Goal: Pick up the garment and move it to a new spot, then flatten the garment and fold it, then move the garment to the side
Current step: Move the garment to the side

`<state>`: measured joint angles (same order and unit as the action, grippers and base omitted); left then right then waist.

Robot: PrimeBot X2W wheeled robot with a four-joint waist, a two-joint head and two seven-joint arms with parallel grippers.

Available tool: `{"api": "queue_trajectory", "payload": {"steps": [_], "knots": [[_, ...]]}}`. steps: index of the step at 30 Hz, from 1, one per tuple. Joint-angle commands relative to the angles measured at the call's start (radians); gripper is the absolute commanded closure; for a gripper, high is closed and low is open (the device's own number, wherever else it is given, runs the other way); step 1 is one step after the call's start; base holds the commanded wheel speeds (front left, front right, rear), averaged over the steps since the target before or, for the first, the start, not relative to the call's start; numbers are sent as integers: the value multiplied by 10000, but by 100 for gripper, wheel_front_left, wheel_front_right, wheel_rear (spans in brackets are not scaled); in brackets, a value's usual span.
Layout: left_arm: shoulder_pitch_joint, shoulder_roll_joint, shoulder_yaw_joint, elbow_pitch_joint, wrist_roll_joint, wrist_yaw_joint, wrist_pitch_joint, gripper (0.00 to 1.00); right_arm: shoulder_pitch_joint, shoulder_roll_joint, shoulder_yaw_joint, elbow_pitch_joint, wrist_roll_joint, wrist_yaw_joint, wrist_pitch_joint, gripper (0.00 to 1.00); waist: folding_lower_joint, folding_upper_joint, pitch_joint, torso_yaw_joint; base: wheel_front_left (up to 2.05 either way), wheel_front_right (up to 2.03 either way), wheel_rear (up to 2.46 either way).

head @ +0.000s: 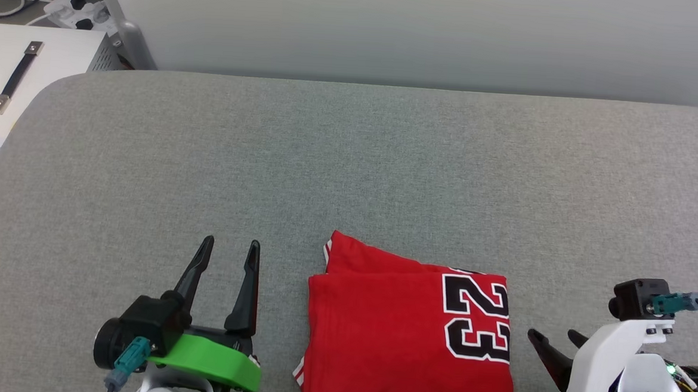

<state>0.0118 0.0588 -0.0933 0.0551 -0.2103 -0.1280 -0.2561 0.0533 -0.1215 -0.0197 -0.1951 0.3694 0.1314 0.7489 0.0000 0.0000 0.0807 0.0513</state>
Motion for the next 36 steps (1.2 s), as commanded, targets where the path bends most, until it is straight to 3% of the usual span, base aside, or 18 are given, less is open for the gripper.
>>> {"api": "queue_trajectory", "payload": {"steps": [1, 5, 9, 31, 32, 33, 34, 35, 36], "knots": [[-228, -32, -55, 12, 94, -27, -57, 0, -204, 79, -15, -244, -53, -7, 800, 0, 0, 0, 115, 125, 0, 0, 0], [-383, -35, -164, 7, 137, -27, -57, 0, -405, 266, -114, -592, -612, -7, 2393, 0, 0, 0, 323, 372, 0, 0, 0], [-485, -40, -182, -22, 134, -27, -57, 0, -610, 475, -59, -567, -863, -7, 2953, 0, 0, 0, 548, 616, 0, 0, 0], [-1053, -69, -310, -62, 106, -27, -57, 0, -1253, 710, 674, 2005, -1046, -7, 2855, 0, 0, 0, 1435, 1299, 0, 0, 0], [-1059, -70, -303, -62, 111, -27, -57, 0, -1232, 710, 771, 2126, -1089, -7, 2861, 38, 0, 0, 1443, 1302, 0, 0, 0], [-1061, -70, -296, -62, 114, -27, -57, 0, -1218, 710, 840, 2213, -1089, -7, 2853, 57, 0, 0, 1446, 1300, 0, 0, 0], [-1062, -71, -287, -61, 117, -27, -57, 0, -1212, 711, 902, 2299, -1086, -7, 2816, 92, 0, 0, 1446, 1294, 0, 0, 0], [-1062, -72, -281, -58, 119, -27, -57, 0, -1215, 711, 945, 2360, -1088, -7, 2775, 100, 0, 0, 1442, 1287, 0, 0, 0], [-1064, -73, -275, -52, 120, -27, -57, 0, -1233, 711, 1006, 2419, -1097, -7, 2713, 100, 0, 0, 1432, 1276, 0, 0, 0]]}}
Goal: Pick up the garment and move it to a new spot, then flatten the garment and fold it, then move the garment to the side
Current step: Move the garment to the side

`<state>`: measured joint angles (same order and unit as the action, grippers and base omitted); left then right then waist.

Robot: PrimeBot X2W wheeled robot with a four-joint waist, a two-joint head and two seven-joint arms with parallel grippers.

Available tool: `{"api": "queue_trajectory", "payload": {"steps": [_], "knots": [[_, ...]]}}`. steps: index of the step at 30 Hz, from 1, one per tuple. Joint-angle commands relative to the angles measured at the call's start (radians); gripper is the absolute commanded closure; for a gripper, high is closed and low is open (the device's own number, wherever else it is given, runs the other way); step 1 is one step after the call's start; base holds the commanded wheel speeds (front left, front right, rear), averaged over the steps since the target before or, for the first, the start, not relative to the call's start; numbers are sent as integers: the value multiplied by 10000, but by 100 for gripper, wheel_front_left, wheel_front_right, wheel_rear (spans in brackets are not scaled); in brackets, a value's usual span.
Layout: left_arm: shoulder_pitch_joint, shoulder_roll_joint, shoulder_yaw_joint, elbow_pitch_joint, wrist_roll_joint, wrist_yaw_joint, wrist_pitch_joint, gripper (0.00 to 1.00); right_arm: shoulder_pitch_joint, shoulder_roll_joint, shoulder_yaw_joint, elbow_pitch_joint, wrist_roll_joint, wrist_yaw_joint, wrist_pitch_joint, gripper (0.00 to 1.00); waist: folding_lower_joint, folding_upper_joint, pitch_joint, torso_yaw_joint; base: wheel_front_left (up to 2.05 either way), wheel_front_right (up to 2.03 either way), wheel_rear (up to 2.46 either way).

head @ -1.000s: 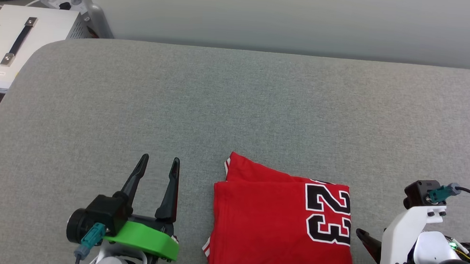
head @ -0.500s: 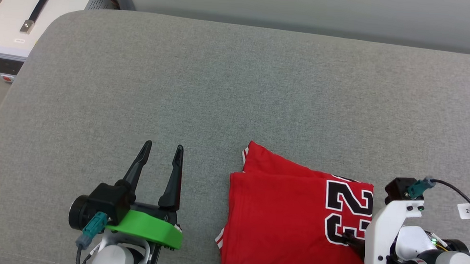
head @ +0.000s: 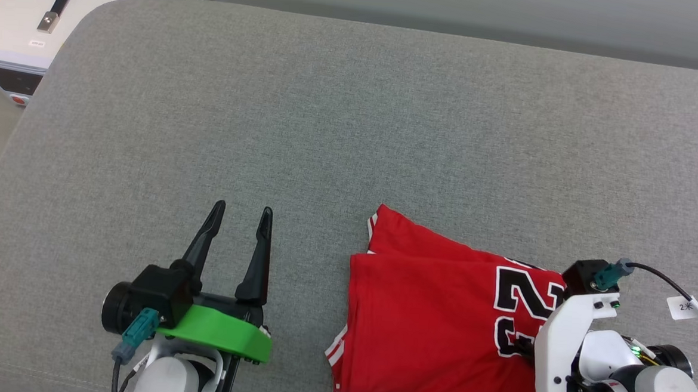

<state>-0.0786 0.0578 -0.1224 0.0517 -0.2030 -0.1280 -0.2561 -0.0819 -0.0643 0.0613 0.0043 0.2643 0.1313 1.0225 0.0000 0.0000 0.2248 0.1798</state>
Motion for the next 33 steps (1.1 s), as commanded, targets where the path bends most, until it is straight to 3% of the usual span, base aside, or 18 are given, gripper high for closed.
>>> {"api": "queue_trajectory", "payload": {"steps": [1, 5, 11, 19, 27, 33], "knots": [[-163, -64, 19, -10, 49, -27, -57, 0, 92, 139, 239, 450, -50, -6, -110, 100, 0, 0, -17, -21, 0, 0, 0], [-164, -65, 33, 15, 56, -27, -57, 0, -92, -100, 479, 445, -82, -6, -572, 100, 0, 0, -101, -103, 0, 0, 0], [-85, -43, -74, 25, 40, -27, -57, 0, -552, -1186, 1111, 8, -406, -6, -1341, 100, 0, 0, -319, -408, 0, 0, 0], [-29, 92, -477, 19, 104, -27, -57, 0, -1398, -3443, 2242, -635, -777, -6, -1678, 100, 0, 0, -364, -1364, 0, 0, 0], [-717, 308, -1432, -239, 276, -27, -57, 0, -2798, -6209, 2909, -872, -672, -6, -1977, 100, 0, 0, 607, -2767, 0, 0, 0], [-1552, 509, -1823, -448, 531, -27, -57, 0, -3729, -7357, 2543, -77, -584, -6, -3001, 100, 0, 0, 1773, -3680, 0, 0, 0]]}}
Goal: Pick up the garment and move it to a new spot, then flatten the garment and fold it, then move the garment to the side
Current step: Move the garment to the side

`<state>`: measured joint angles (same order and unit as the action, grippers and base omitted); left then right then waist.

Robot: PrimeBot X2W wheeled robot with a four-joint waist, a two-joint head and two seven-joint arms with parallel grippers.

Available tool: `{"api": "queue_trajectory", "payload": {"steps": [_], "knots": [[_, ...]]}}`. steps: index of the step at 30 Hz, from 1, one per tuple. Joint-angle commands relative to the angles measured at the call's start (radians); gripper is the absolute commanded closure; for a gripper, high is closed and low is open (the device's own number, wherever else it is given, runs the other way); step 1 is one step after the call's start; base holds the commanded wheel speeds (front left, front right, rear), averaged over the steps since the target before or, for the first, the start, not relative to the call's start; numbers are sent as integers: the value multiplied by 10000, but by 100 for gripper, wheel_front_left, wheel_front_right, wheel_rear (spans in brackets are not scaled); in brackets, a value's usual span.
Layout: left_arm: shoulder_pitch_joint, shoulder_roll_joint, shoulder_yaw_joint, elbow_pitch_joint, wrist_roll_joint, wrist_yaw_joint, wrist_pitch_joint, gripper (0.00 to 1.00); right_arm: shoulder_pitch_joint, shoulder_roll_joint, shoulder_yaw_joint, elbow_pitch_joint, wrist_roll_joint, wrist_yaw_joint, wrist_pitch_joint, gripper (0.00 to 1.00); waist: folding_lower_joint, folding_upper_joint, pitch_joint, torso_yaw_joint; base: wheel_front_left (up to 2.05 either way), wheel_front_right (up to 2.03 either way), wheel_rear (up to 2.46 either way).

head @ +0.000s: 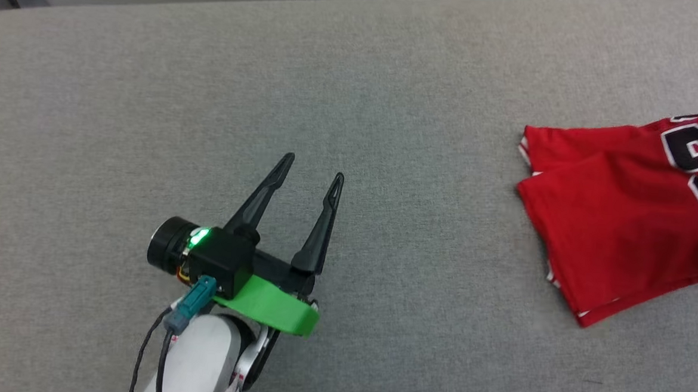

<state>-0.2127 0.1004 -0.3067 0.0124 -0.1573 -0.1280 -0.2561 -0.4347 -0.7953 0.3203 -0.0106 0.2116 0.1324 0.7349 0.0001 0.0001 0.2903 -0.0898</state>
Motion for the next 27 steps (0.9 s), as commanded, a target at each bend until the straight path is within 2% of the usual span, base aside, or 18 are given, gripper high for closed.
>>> {"api": "queue_trajectory", "payload": {"steps": [1, 9, 13, 20, 27], "knots": [[-350, 113, 15, -79, 114, -27, -57, 0, -303, -172, -89, 287, -112, -17, -329, 100, -1, -1, 1297, -1095, 0, 0, 0], [-1287, 688, -136, -572, 469, -27, -57, 0, -1202, -551, -623, 2614, -279, -17, -2222, 100, -1, -1, 2722, -1824, 0, 0, 0], [-1566, 1003, -191, -988, 631, -27, -57, 0, -1756, -526, -841, 3775, -613, -17, -3065, 100, -1, -1, 3227, -2091, 0, 0, 0], [-1907, 1420, -437, -1260, 858, -27, -57, 0, -2708, -77, -1837, 5587, -1446, -17, -4537, 100, -1, -1, 3696, -2150, 0, 0, 0], [-2059, 1600, -463, -1482, 847, -10, -53, 0, -3641, 442, -2496, 6916, -2054, -17, -5441, 100, -1, -1, 3960, -2016, 0, 0, 0]]}}
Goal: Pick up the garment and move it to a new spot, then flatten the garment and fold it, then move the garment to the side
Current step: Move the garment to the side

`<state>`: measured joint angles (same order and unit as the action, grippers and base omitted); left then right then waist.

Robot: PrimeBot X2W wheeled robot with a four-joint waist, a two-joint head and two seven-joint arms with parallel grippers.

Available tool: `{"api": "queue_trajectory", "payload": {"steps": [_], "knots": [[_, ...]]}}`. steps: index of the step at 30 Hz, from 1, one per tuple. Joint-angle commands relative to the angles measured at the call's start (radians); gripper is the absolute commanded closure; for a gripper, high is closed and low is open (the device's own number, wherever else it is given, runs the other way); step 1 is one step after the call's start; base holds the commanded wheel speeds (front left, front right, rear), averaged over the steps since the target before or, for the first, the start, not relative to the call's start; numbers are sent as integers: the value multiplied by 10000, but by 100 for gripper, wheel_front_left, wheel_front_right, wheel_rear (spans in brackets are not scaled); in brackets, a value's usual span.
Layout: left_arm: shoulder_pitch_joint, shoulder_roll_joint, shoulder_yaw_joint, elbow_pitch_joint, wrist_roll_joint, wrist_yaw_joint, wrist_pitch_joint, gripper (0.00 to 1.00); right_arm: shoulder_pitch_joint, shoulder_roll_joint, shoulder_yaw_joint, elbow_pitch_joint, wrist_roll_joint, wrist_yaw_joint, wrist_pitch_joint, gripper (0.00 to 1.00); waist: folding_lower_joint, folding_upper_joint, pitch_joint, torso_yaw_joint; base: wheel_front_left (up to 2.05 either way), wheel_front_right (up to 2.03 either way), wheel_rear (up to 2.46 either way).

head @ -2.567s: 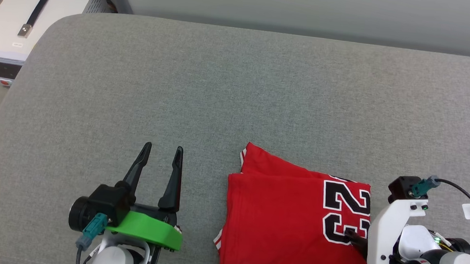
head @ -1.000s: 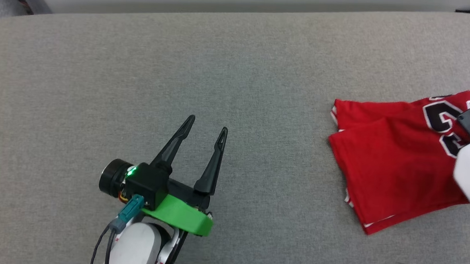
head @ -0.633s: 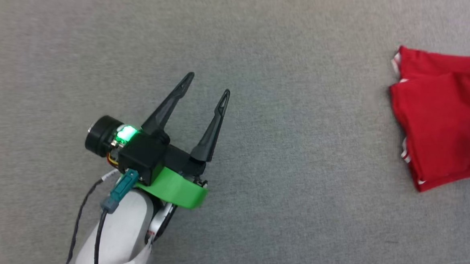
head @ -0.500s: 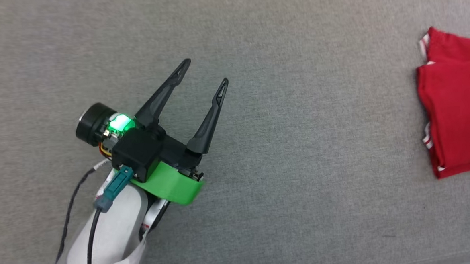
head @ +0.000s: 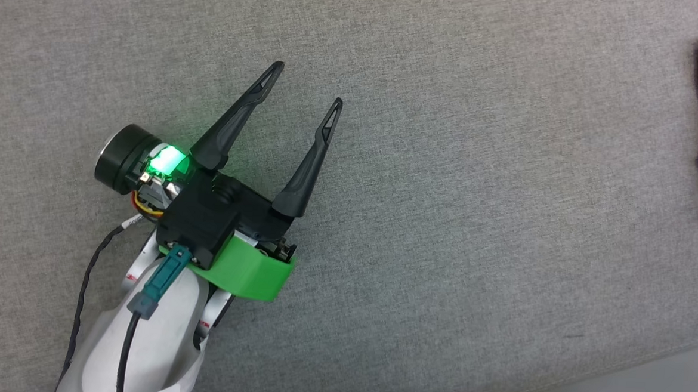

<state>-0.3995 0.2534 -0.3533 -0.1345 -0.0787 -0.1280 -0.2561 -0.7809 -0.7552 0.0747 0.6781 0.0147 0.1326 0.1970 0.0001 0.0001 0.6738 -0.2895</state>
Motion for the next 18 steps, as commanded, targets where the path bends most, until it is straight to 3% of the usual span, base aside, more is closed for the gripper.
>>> {"api": "queue_trajectory", "payload": {"steps": [1, 7, 8, 9, 10, 18], "knots": [[-211, 74, -12, -40, 61, -6, -53, 0, -311, 96, -79, 203, -168, -19, -176, 100, -1, -1, 146, 16, 0, 0, 0], [-254, -1, -62, -78, 11, 77, -54, 0, -854, 231, -220, 1044, -562, -19, -702, 100, -1, -1, 126, 248, 0, 0, 0], [-251, -19, -69, -68, -7, 90, -54, 0, -918, 244, -300, 1201, -633, -19, -745, 67, -1, -1, 100, 290, 0, 0, 0], [-248, -40, -71, -57, -24, 102, -55, 0, -955, 254, -358, 1311, -704, -19, -792, 55, -1, -1, 70, 325, 0, 0, 0], [-242, -67, -70, -41, -47, 119, -55, 0, -992, 264, -436, 1443, -802, -19, -838, 0, -1, -1, 26, 364, 0, 0, 0], [-51, -337, 117, 222, -300, 234, -56, 0, -1132, 415, -697, 1840, -1328, -19, -1423, 0, -1, -1, -802, 568, 0, 0, 0]]}}
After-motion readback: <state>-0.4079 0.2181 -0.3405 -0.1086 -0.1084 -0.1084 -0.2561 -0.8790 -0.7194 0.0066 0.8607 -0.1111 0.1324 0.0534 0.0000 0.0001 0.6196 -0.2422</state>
